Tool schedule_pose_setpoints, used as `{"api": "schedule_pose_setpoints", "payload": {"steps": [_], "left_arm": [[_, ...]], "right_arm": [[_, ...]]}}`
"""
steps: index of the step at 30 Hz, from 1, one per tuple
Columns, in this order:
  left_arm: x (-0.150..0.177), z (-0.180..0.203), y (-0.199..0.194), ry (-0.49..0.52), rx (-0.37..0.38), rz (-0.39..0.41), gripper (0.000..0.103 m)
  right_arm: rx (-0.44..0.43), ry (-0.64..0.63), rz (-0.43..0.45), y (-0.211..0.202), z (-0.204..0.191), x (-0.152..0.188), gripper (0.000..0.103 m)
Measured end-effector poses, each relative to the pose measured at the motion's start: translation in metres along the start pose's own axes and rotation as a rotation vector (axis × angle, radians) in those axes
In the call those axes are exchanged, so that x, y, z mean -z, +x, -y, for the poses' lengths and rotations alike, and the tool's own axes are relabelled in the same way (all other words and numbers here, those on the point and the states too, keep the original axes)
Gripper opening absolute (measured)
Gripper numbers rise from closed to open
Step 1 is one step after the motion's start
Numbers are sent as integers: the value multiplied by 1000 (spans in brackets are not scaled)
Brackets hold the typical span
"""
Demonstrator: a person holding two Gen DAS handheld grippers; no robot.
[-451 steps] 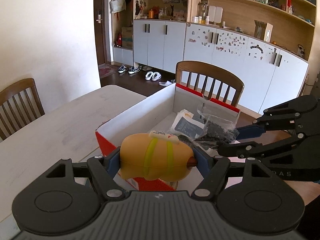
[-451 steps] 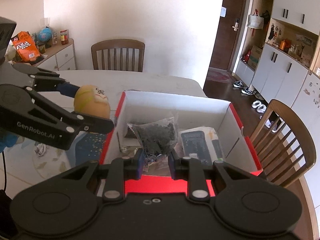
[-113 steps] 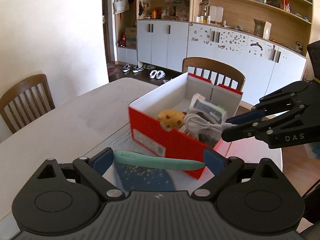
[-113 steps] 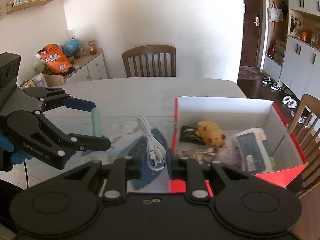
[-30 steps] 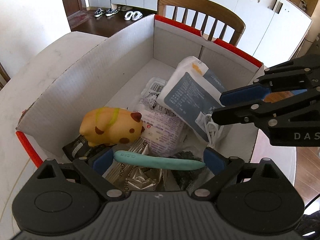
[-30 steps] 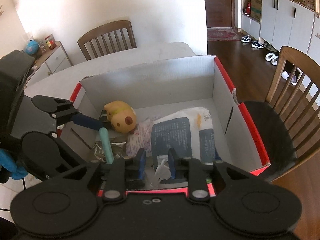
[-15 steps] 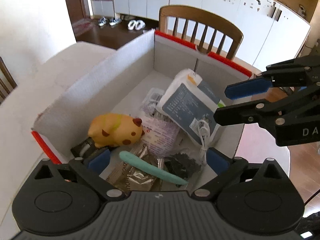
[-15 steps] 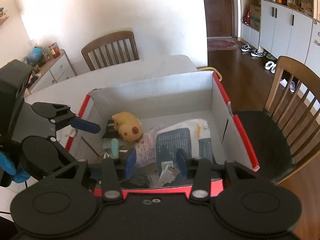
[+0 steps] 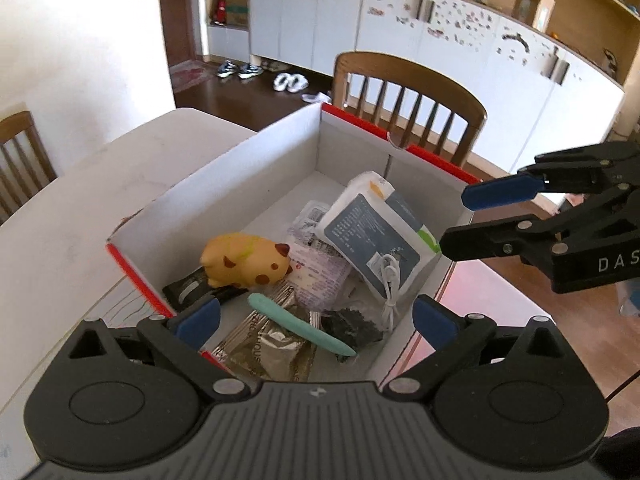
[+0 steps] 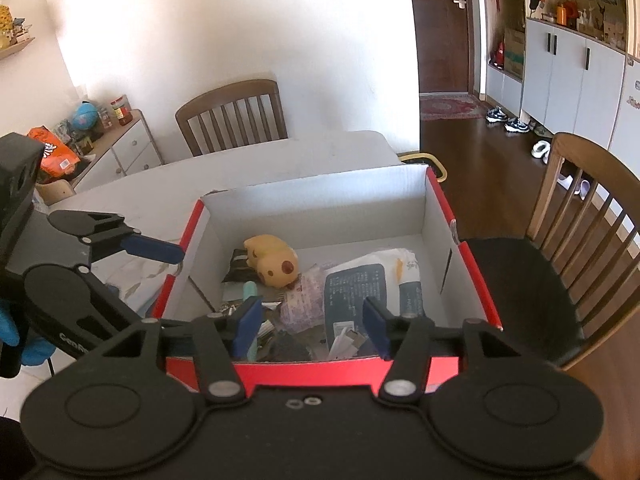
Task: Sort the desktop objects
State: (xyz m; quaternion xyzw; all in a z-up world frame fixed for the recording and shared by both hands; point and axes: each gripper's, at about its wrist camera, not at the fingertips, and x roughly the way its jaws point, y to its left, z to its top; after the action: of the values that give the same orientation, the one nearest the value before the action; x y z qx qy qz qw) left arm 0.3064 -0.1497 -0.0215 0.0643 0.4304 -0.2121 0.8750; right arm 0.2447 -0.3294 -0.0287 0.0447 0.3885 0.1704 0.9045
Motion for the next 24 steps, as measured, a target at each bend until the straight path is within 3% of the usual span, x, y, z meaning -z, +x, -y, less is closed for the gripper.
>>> {"api": "schedule_pose_setpoints", "payload": {"steps": [9,24], "left_arm": [[7,0,-29,-39,-109,66,103],[25,6,-65,-102,-170,126,103]], "right_arm": [[-6,-37,11,-8,-14,4,60],[-12,-50,18,-22,-28,15,65]]}}
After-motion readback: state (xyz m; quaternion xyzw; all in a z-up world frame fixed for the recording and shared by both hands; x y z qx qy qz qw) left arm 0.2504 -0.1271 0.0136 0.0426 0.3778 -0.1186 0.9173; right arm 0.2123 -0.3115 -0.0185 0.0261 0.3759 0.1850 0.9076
